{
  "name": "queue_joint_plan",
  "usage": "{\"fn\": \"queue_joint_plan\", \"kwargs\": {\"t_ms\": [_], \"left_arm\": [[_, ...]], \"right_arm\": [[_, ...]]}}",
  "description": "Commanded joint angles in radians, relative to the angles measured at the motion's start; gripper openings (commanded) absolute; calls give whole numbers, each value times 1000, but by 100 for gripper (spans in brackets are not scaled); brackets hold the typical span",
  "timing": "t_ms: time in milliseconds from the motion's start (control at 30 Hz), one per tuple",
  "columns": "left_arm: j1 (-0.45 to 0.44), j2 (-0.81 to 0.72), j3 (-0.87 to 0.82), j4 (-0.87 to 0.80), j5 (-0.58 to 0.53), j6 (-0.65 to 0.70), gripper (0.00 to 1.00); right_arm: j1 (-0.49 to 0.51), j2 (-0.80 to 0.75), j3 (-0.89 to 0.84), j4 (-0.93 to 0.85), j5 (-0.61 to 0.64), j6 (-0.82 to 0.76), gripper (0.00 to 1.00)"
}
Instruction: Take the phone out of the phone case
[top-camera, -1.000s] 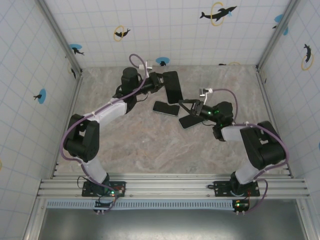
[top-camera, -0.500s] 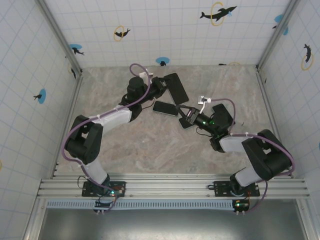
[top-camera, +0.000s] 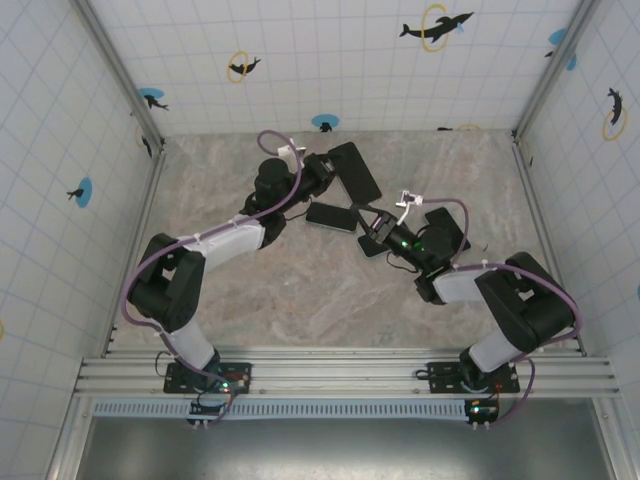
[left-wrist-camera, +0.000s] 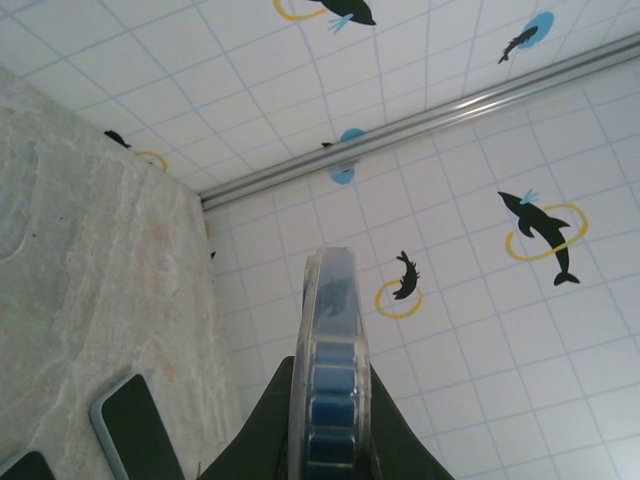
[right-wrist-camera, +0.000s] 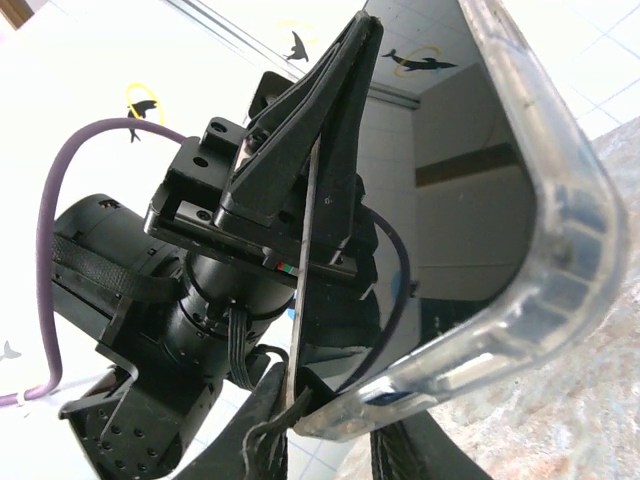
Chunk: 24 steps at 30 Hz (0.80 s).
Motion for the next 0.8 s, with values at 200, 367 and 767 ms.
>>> {"fn": "queue_joint_plan", "kwargs": {"t_ms": [200,367,767], "left_arm": [[-17,-79,1,61,-10,8,3],[-21,-95,-5,67,-4,1,3],[-26,-150,-17,78,106,-41,0]], "right_arm": [[5,-12,46,10,13,-47,16],[1,-19,37,-23,18,-76,12],[-62,-35,80,-248,-41,-309,8]]}}
